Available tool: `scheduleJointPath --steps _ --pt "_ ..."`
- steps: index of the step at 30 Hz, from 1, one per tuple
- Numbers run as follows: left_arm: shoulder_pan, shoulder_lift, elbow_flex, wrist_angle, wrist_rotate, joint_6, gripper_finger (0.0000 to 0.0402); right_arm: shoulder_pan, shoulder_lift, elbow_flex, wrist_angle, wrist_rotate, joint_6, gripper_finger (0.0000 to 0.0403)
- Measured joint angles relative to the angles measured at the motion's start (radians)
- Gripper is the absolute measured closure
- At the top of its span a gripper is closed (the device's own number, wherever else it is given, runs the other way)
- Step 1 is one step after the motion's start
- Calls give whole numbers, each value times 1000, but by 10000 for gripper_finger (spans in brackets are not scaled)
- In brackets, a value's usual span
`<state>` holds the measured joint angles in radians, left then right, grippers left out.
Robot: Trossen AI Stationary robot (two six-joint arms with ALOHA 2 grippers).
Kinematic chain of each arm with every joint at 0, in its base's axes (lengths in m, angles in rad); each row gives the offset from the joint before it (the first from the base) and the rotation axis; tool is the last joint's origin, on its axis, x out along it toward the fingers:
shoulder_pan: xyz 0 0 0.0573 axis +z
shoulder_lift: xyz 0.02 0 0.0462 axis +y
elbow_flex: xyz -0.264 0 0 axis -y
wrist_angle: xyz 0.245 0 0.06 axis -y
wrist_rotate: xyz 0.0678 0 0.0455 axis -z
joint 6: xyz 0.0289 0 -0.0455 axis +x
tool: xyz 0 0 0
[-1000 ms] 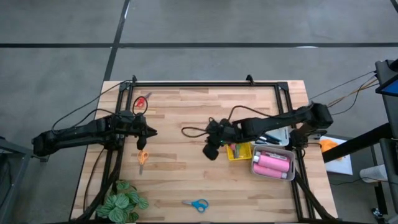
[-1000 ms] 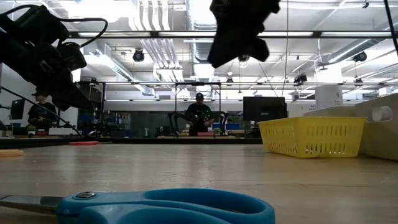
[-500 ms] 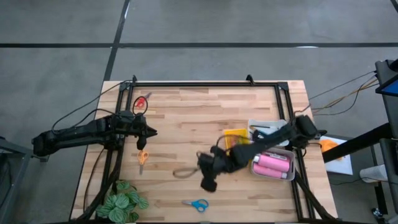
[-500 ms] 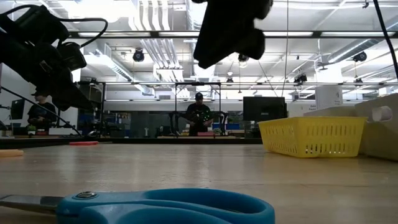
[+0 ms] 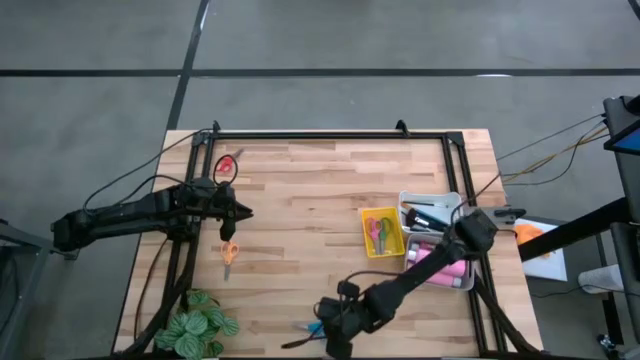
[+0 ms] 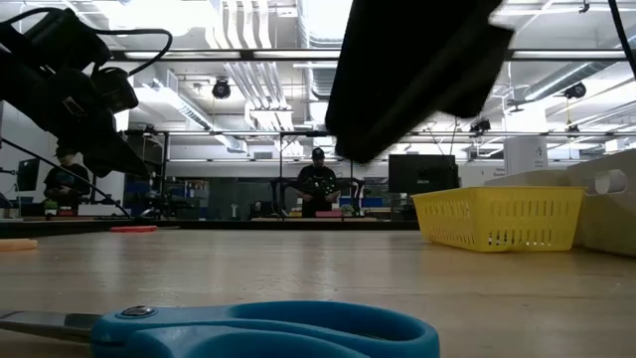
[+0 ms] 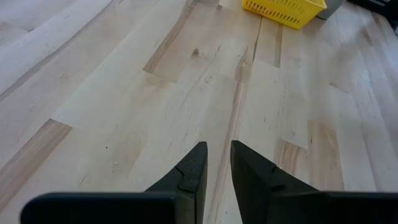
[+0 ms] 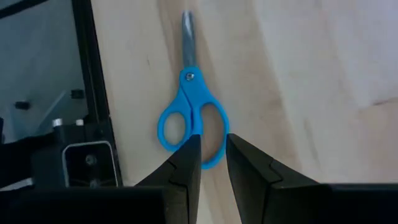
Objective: Pick & Place Paint Supplies
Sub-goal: Put the blue scissors into the yellow bin
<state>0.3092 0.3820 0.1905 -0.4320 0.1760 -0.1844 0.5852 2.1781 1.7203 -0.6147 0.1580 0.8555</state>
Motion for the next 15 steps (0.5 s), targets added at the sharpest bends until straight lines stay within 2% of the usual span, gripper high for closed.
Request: scheduleJointPath --steps 7,15 --pt "0 0 0 0 0 0 329 8 115 89 -19 2 19 328" --pt "0 0 0 0 0 0 329 7 129 138 -147 47 16 328"
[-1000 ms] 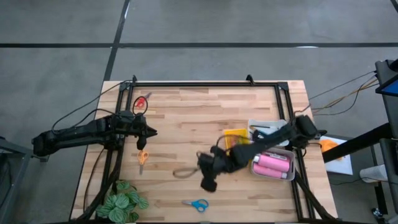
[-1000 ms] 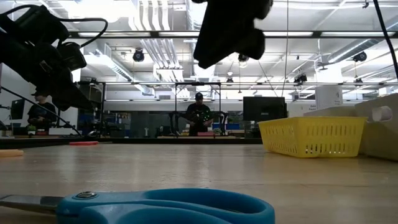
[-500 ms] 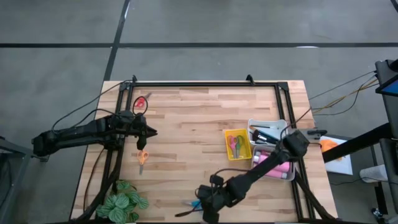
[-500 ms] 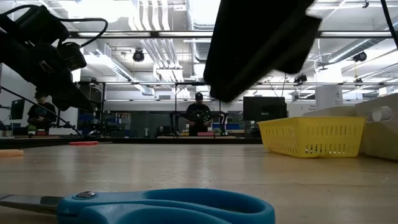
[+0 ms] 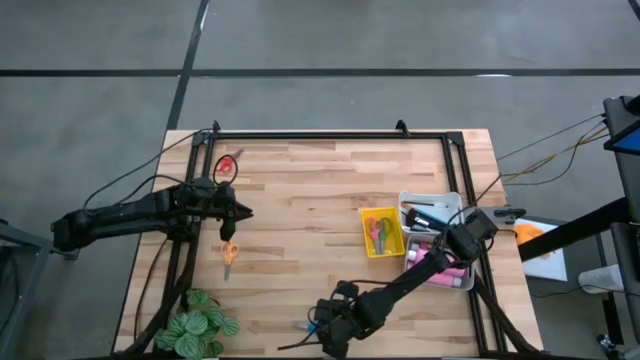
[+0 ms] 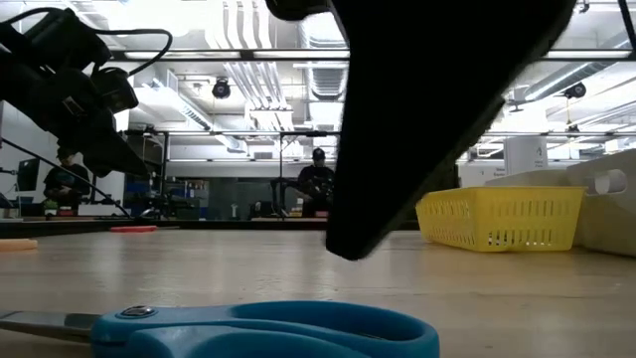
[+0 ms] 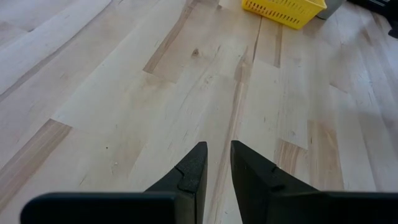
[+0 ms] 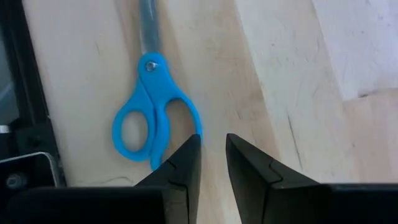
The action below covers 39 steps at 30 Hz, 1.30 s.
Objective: Pick & Place Paint Supplies
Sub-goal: Put the blue scissors into the yellow bin
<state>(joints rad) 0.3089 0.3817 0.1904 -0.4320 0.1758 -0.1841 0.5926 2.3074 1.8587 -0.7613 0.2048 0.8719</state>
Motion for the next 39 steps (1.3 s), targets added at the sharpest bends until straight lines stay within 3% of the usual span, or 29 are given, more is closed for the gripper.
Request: scheduleJointPath --steps 7,15,39 --pt "0 0 0 0 0 0 329 -1 0 -8 26 1 0 322" --pt "0 0 0 0 0 0 329 -2 0 -20 37 4 7 267" --pt "0 0 0 0 0 0 329 -2 0 -96 88 3 24 264"
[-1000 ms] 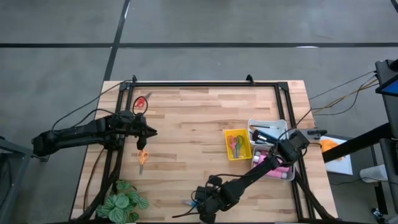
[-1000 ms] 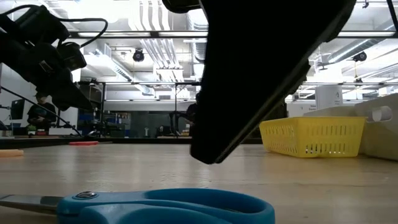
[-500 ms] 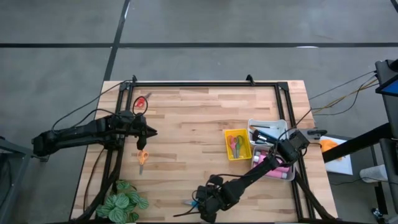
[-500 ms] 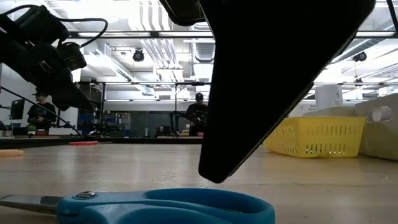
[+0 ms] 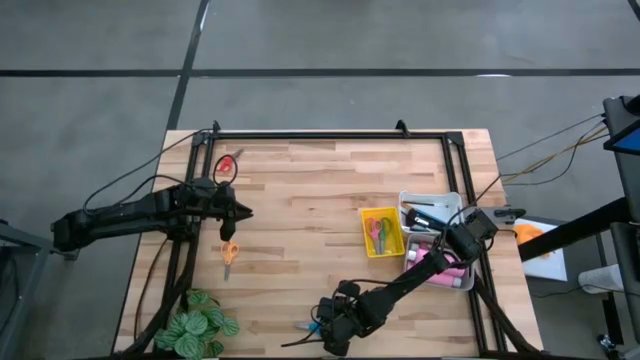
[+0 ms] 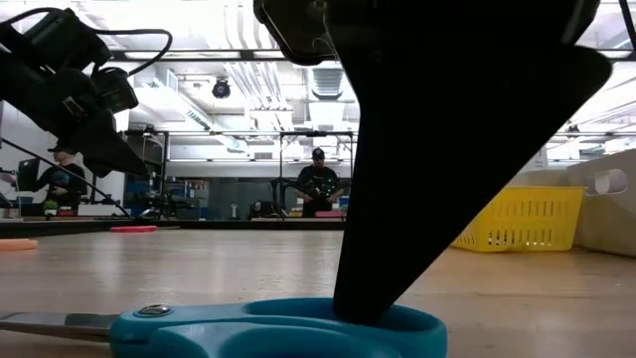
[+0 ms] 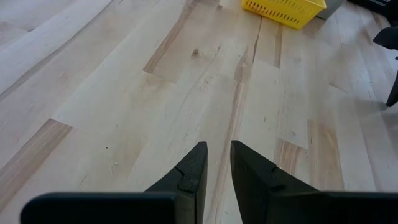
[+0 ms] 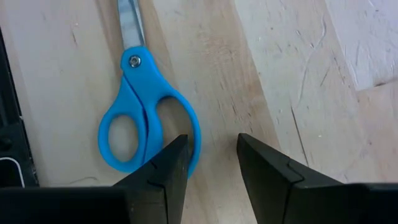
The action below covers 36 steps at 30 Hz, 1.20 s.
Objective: Pick & Place Paint Supplies
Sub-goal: Put the blue scissors into the yellow bin
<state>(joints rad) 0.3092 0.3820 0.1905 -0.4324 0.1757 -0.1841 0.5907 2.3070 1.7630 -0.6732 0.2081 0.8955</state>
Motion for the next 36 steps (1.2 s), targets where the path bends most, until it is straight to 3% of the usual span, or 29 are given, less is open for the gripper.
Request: scheduleJointPath --steps 9,18,36 --pt "0 0 0 0 0 0 329 -2 0 0 -8 -6 3 272" --pt "0 0 0 0 0 0 329 -8 -1 -2 -19 -29 -12 386" --pt "0 0 0 0 0 0 329 -14 -37 -4 -7 -50 -11 388"
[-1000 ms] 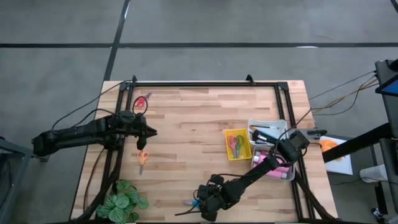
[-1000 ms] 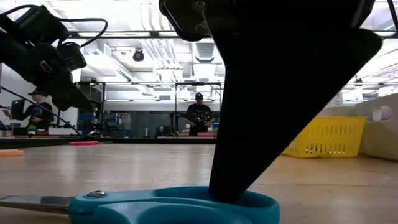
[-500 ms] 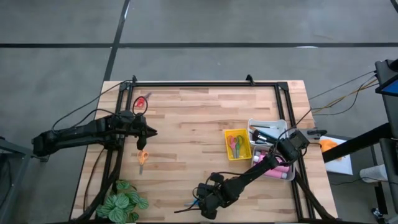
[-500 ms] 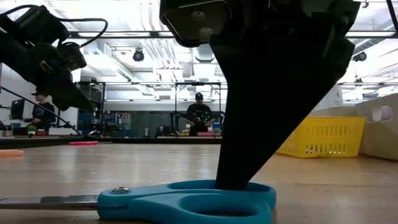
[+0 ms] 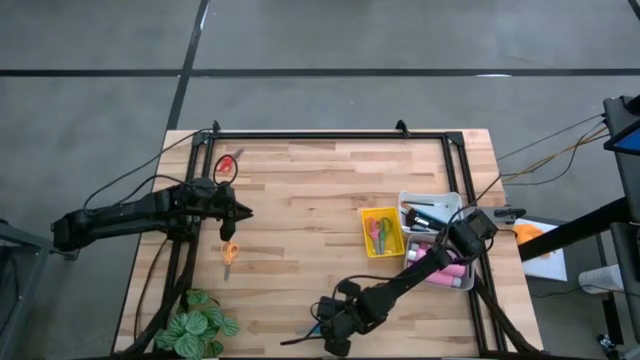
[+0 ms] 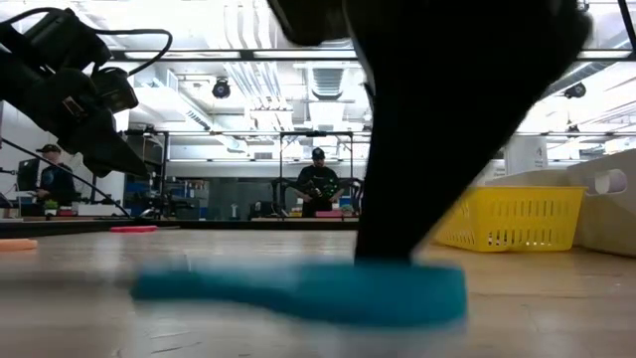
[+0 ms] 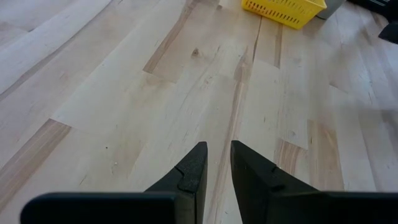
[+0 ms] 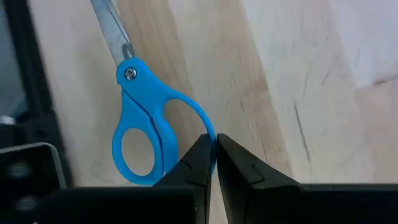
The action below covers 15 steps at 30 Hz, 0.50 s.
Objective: Pick & Place Paint Supplies
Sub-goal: Put the blue scissors into the yellow bin
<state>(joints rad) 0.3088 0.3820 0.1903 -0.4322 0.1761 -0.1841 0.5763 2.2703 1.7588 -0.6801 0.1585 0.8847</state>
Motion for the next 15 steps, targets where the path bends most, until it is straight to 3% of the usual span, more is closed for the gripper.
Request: scheduleJointPath --steps 15 --pt "0 0 0 0 0 0 329 -37 -149 0 -56 56 -4 388"
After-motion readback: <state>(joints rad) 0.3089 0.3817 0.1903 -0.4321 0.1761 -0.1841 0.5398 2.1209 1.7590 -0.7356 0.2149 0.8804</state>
